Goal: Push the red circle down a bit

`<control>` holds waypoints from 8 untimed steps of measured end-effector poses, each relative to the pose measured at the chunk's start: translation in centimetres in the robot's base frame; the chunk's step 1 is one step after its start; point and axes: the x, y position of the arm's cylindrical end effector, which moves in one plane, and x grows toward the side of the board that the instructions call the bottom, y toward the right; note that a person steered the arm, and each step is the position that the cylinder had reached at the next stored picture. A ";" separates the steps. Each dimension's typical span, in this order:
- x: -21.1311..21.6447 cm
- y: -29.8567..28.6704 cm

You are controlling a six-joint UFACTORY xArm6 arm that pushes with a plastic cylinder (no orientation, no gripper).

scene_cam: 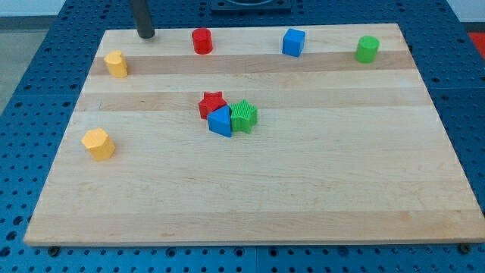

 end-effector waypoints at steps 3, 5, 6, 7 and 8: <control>2.4 6.7; 3.8 6.7; 1.9 6.7; 0.1 9.0; 0.1 14.8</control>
